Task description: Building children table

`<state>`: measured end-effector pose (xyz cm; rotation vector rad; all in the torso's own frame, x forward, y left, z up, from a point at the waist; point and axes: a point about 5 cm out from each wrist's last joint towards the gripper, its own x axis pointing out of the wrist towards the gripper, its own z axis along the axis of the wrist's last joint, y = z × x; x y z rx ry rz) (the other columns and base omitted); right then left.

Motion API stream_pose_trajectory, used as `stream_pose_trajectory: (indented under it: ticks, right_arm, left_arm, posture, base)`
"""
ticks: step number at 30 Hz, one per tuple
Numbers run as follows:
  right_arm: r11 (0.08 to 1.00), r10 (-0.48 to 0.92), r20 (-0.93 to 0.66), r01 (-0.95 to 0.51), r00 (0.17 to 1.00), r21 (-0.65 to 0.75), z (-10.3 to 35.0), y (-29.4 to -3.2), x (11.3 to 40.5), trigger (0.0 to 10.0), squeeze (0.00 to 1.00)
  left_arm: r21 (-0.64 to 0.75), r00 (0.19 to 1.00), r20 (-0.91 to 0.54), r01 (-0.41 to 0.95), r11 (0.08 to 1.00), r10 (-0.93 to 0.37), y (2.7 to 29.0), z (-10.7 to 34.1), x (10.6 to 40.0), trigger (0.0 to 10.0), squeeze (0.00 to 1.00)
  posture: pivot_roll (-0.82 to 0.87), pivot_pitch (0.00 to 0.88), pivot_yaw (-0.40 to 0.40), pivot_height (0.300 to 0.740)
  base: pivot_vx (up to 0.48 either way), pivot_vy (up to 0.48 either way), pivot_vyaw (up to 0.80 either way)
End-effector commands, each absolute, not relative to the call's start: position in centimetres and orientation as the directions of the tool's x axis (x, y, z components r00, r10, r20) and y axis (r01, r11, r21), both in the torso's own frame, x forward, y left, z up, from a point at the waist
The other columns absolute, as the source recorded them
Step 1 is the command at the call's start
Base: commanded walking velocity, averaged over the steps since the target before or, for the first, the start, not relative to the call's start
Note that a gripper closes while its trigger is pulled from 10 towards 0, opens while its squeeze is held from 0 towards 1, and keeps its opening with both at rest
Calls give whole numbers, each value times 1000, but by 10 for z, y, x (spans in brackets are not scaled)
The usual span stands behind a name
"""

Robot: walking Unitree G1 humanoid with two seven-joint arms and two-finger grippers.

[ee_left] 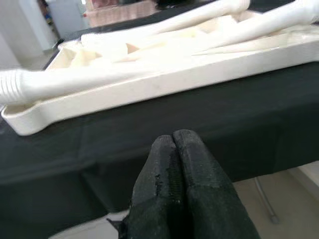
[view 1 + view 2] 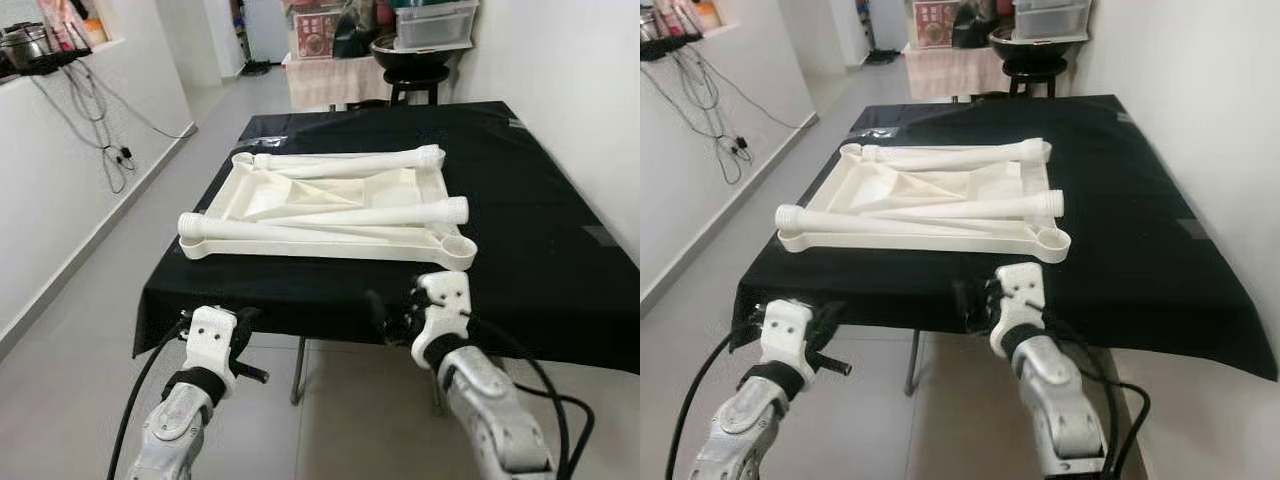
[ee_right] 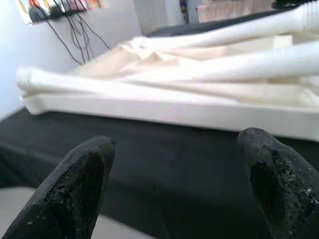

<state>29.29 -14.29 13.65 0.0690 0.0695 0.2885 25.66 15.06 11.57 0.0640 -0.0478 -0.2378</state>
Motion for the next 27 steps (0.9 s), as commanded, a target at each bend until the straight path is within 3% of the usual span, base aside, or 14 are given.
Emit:
stream_pose_trajectory:
  ticks: [1,10,13,27]
  right_arm:
    - [954,291,-50,-286,955,93,135,-140,297,10000,0]
    - [932,361,-24,-362,932,-8,153,-124,316,10000,0]
    - [935,351,-2,-351,936,46,158,-123,320,10000,0]
    - [897,439,79,-441,895,4,182,-116,331,10000,0]
  left_arm:
    - [69,970,43,236,969,-240,155,122,259,10000,0]
    - [40,969,114,215,976,-218,154,150,278,10000,0]
    - [20,969,107,222,975,-223,149,149,279,10000,0]
    - [-19,958,92,273,962,-270,132,149,281,10000,0]
  posture:
    - [-54,0,87,740]
    - [-52,0,86,740]
    - [-57,0,82,740]
    - [-93,0,67,740]
  base:
    - [0,0,0]
    - [236,0,0]
    - [341,0,-800]
    - [341,0,0]
